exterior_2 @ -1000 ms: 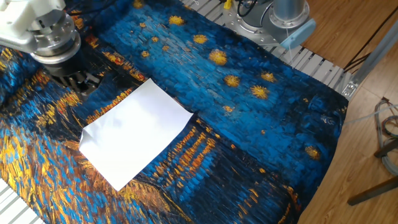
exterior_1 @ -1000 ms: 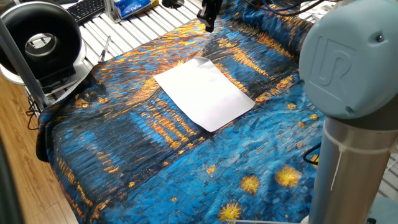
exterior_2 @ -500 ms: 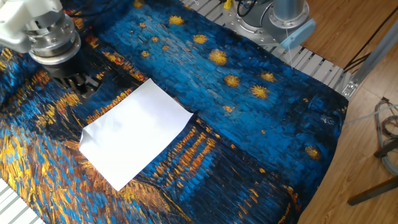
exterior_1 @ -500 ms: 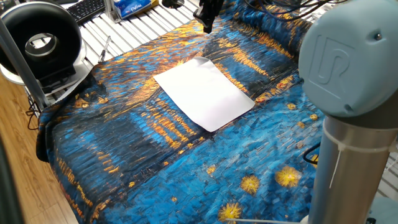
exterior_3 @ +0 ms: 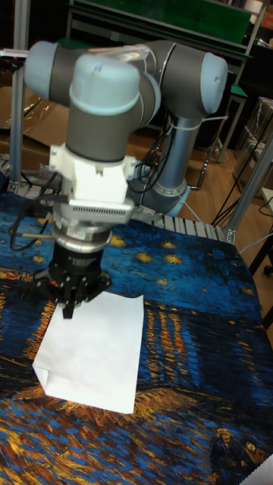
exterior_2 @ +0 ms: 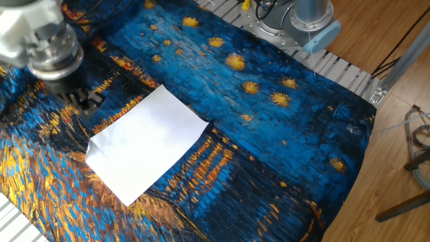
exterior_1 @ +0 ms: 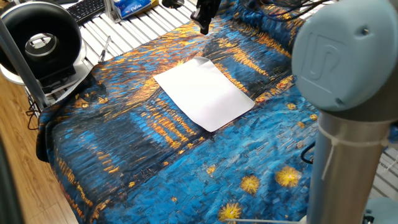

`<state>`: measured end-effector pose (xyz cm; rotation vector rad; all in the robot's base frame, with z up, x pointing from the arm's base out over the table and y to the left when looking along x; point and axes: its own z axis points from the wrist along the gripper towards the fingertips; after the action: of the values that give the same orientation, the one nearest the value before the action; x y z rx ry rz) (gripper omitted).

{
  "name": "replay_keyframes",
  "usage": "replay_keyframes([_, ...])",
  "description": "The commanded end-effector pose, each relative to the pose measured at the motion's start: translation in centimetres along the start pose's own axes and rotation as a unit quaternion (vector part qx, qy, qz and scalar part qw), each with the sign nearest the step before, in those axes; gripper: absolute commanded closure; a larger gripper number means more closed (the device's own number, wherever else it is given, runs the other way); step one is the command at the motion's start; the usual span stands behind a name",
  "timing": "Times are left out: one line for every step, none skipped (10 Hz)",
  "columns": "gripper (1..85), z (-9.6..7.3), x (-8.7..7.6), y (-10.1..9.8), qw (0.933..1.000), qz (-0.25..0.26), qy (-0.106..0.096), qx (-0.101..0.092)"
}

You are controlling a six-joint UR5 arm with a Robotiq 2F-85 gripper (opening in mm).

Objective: Flip over and spread out the paper that is laid flat on the table

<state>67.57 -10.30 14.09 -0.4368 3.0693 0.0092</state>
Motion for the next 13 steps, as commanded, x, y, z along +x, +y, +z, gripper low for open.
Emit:
replay_keyframes([71.0,2.3,-1.8,-1.7,0.9996,-0.027,-0.003,0.001])
replay_keyframes([69.7,2.9,-2.3,-2.0,0.9995,-0.031,-0.008,0.003])
replay_keyframes([67.7,3.4,-2.7,-2.1,0.9992,-0.037,-0.013,0.004])
replay_keyframes([62.7,3.8,-2.8,-2.2,0.9989,-0.045,-0.012,0.003])
replay_keyframes([57.0,4.2,-2.9,-2.5,0.9983,-0.056,-0.012,0.006])
replay_keyframes([52.3,4.3,-2.9,-2.7,0.9977,-0.067,-0.012,0.006])
replay_keyframes([50.3,4.4,-3.0,-2.8,0.9972,-0.073,-0.013,0.004])
replay_keyframes([45.0,4.7,-3.2,-2.8,0.9966,-0.081,-0.015,0.002])
replay_keyframes([41.0,5.4,-3.5,-2.9,0.9961,-0.086,-0.018,0.004])
replay_keyframes([40.3,5.9,-3.6,-3.0,0.9961,-0.086,-0.021,0.004])
replay_keyframes([39.0,6.3,-3.9,-2.8,0.996,-0.086,-0.027,0.002])
replay_keyframes([37.7,6.4,-3.9,-2.6,0.9961,-0.083,-0.028,0.001])
replay_keyframes([37.7,6.7,-3.7,-2.7,0.9961,-0.083,-0.027,0.004])
